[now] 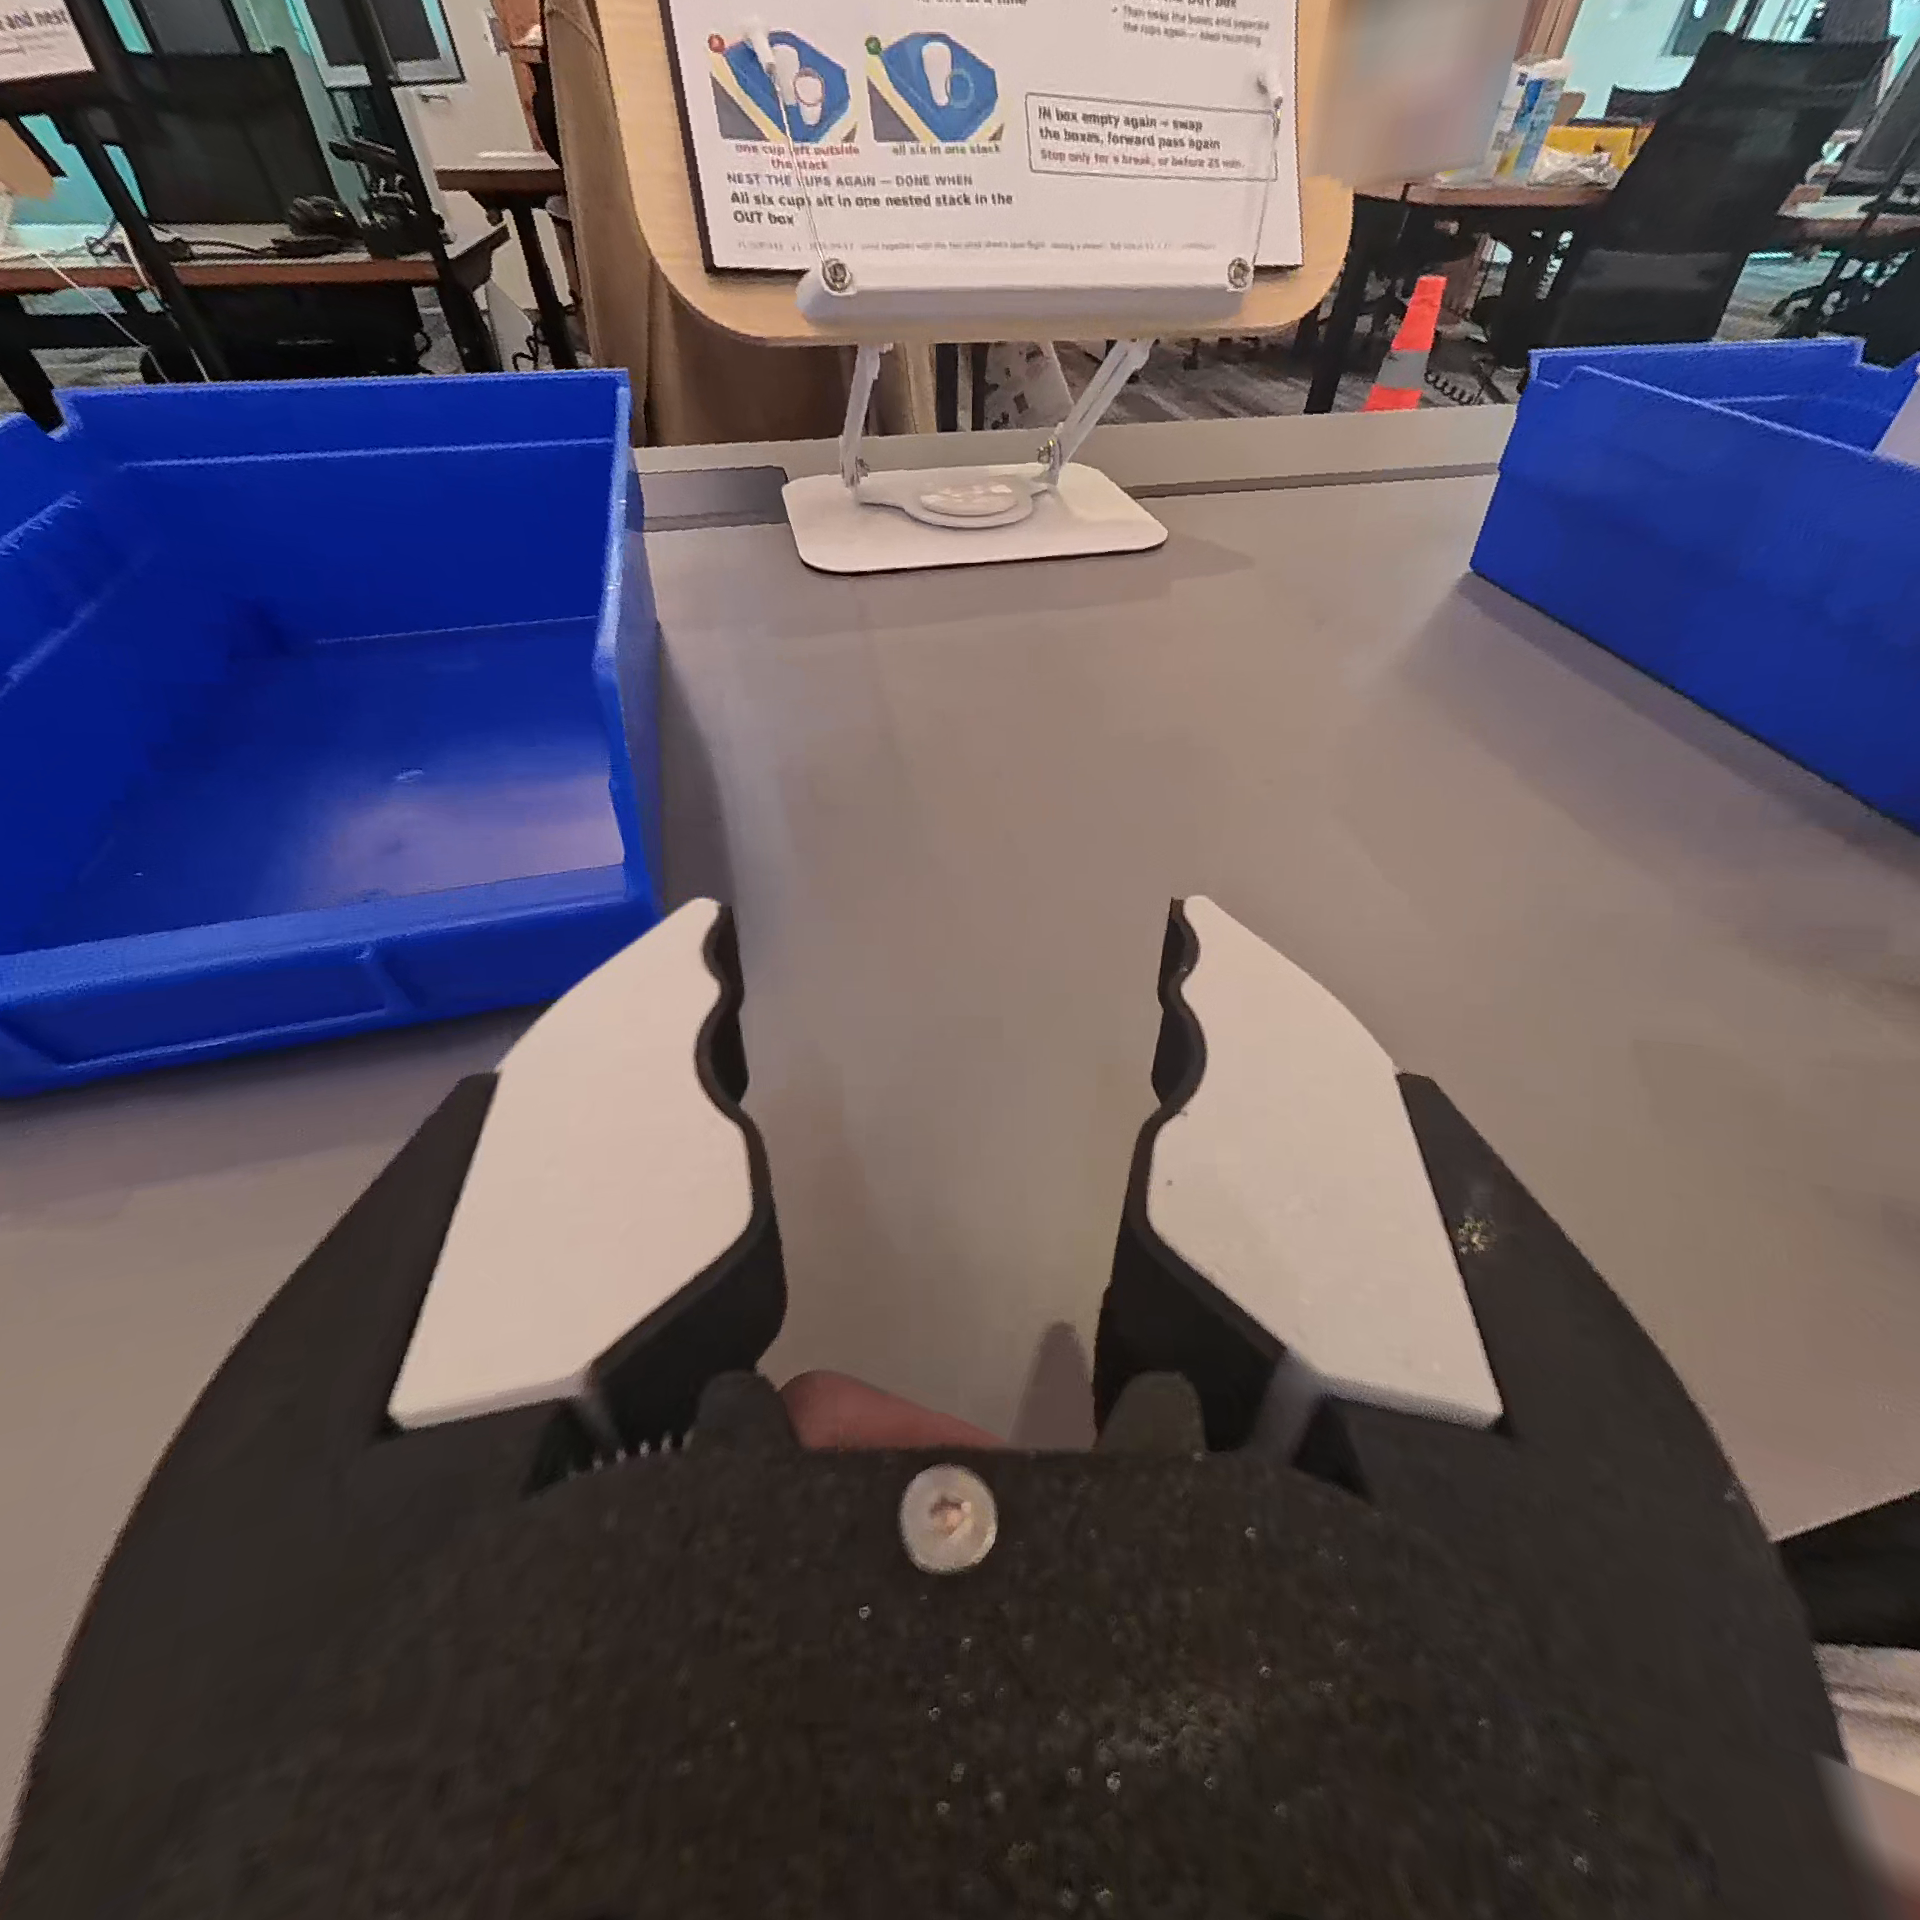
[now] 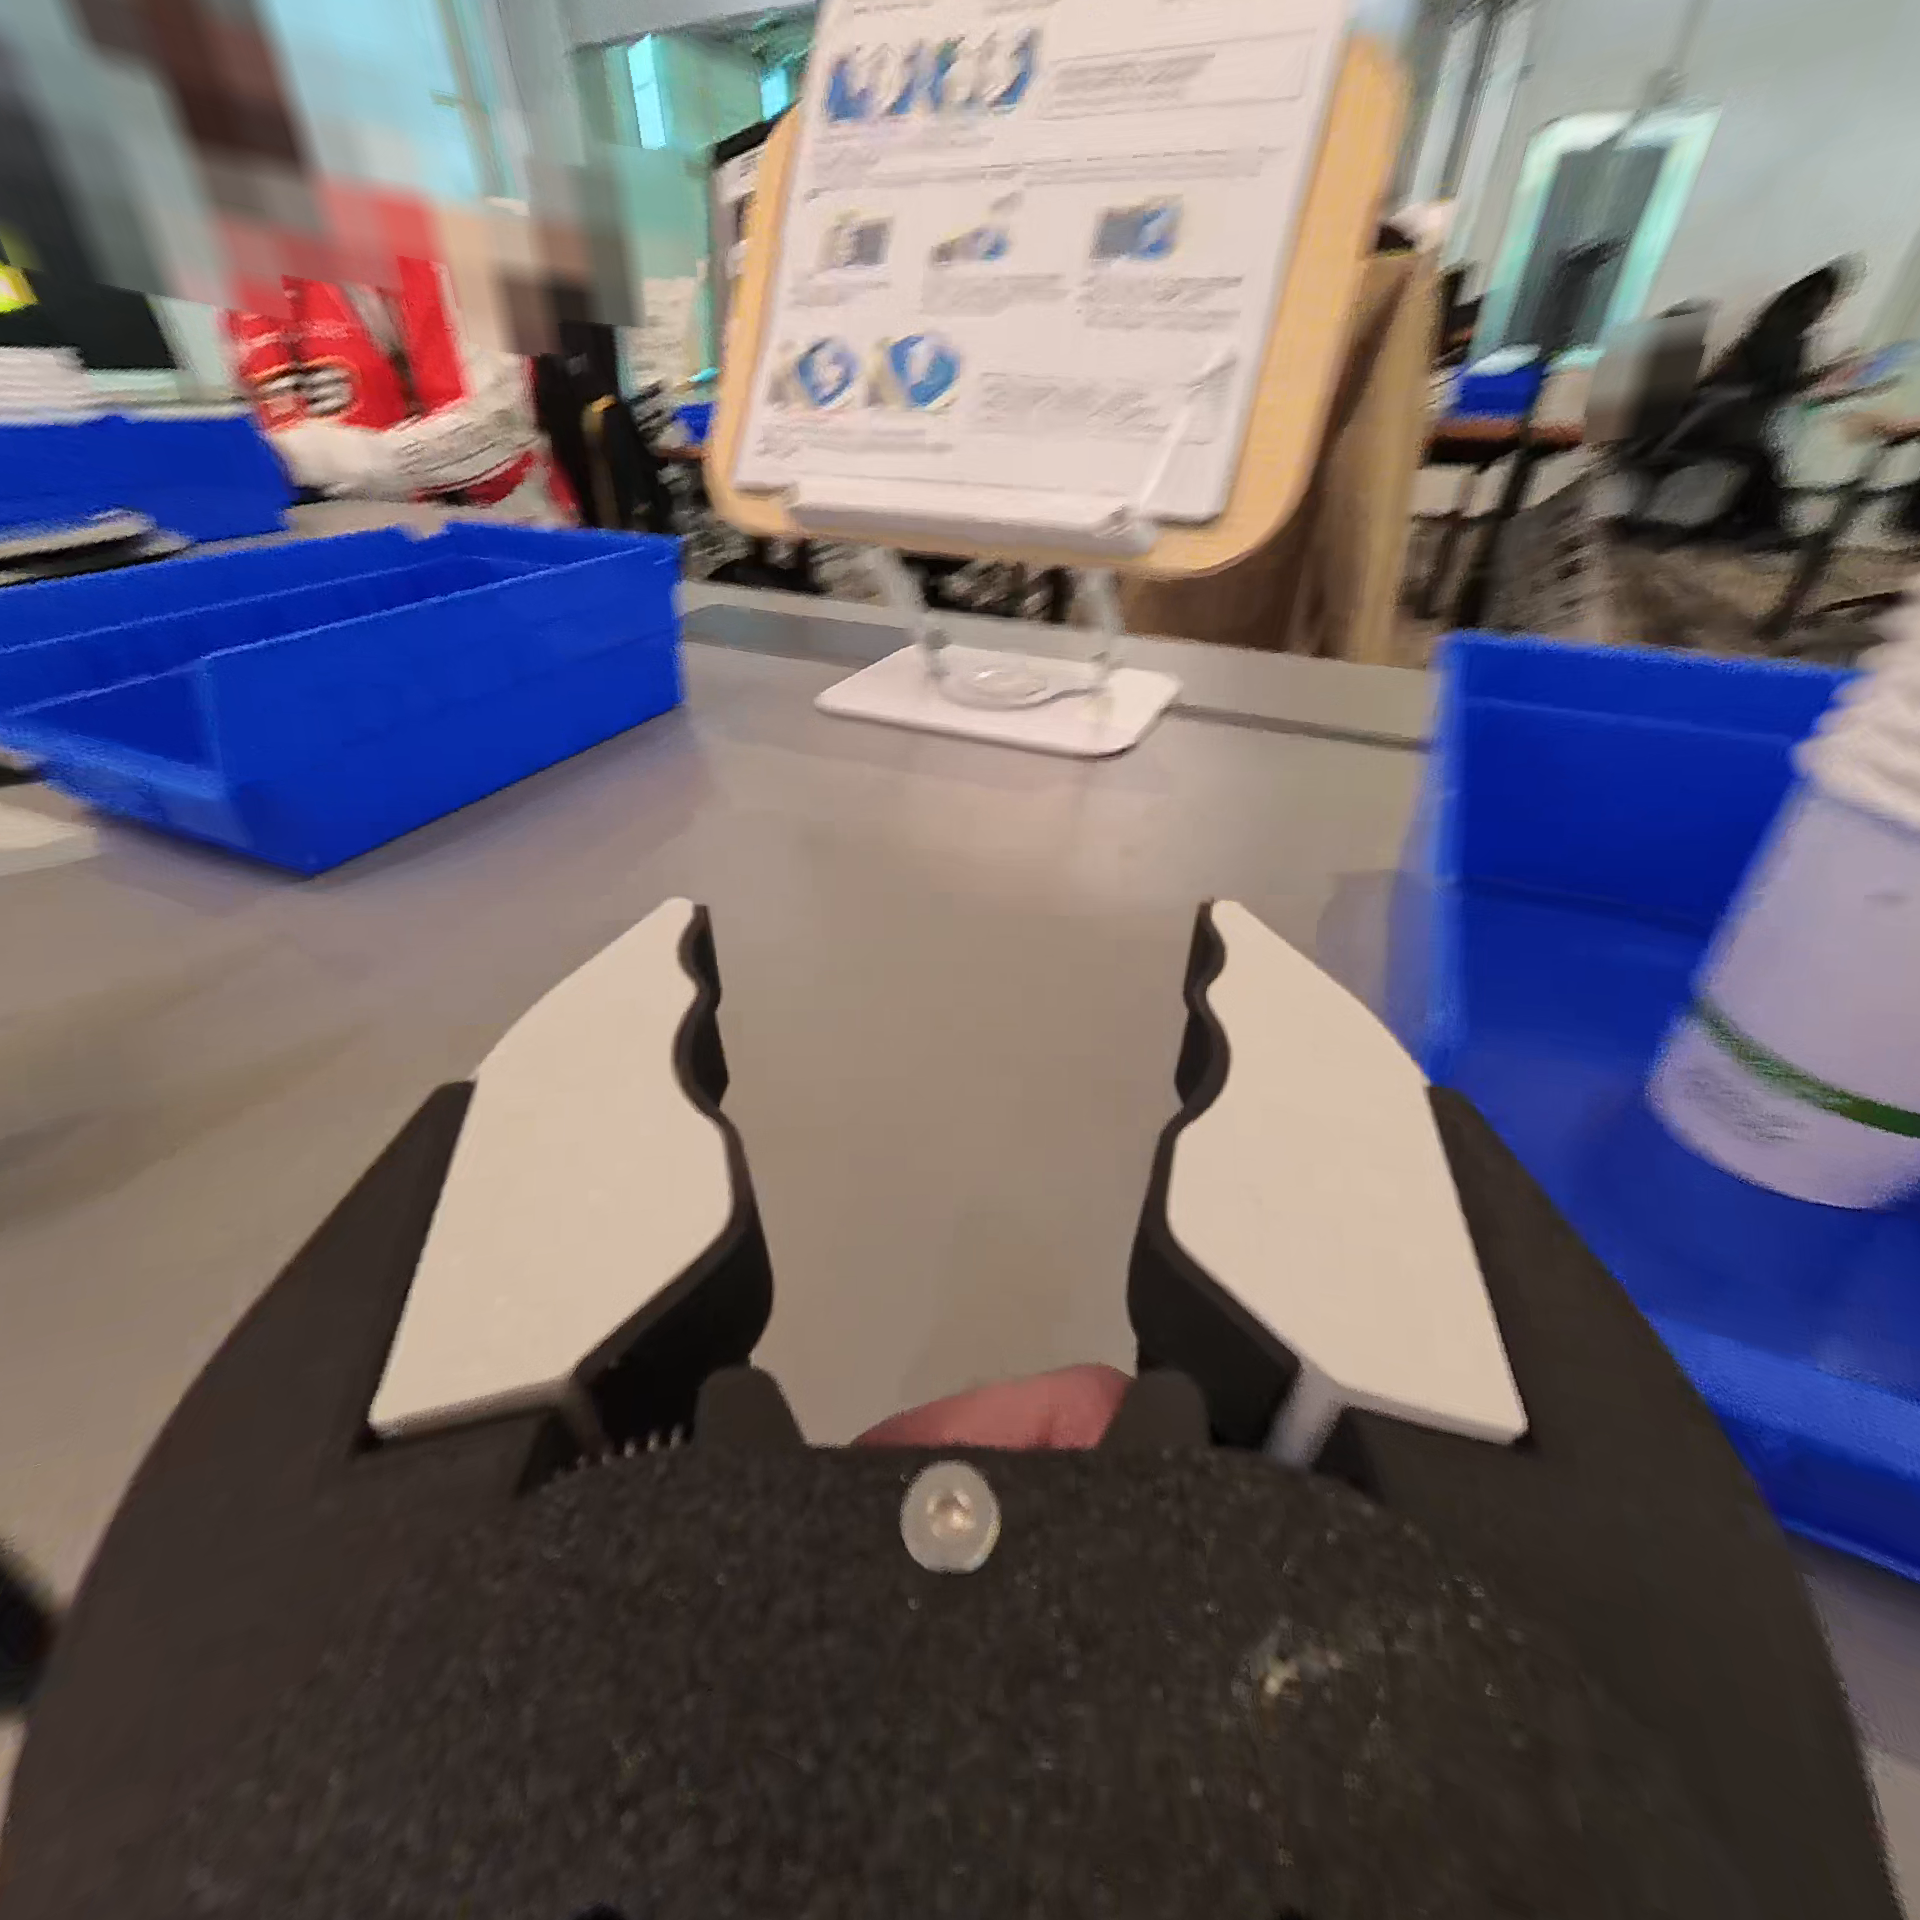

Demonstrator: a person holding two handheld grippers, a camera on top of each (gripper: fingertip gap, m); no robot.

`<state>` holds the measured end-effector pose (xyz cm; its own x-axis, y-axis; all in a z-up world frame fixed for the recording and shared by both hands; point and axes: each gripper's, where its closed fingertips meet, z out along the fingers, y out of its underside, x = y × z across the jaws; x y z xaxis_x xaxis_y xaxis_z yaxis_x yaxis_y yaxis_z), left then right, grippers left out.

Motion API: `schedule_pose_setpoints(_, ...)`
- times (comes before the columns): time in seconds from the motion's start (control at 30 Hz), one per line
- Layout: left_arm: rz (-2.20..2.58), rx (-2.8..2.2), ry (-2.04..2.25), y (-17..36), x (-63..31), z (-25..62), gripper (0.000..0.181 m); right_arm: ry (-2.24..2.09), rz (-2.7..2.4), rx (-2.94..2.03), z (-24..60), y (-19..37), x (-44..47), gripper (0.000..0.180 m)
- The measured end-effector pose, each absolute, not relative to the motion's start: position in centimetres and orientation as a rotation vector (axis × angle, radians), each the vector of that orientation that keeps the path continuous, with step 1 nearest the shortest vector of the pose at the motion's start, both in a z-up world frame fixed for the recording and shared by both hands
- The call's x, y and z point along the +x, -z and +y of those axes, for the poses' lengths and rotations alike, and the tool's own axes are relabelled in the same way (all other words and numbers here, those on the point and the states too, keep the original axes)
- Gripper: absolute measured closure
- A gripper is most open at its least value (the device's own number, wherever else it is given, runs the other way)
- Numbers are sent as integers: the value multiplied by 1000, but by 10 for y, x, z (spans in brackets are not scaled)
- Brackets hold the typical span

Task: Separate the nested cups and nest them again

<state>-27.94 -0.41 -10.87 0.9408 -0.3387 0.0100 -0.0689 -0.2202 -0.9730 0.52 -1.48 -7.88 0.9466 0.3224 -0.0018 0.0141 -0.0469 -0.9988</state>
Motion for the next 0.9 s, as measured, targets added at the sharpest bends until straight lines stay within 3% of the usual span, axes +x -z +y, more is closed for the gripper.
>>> schedule_pose_setpoints(0.1,327,-1801,277,112,-275,-6,104,-83,-85,-1571,-6,65,67,95)
schedule_pose_setpoints(0.2,354,-1806,289,114,-270,-9,104,-164,28,-1701,3,86,96,91)
schedule_pose_setpoints(0.53,466,-1809,326,119,-233,-15,105,-324,2,-1795,15,113,50,86)
schedule_pose_setpoints(0.6,522,-1802,348,115,-208,-11,105,-412,-40,-1793,20,111,34,82)
schedule_pose_setpoints(0.7,626,-1781,394,106,-153,-4,105,-514,-62,-1796,21,102,29,90)
schedule_pose_setpoints(0.9,753,-1724,508,85,-6,13,105,-243,73,-1637,-11,54,131,96)
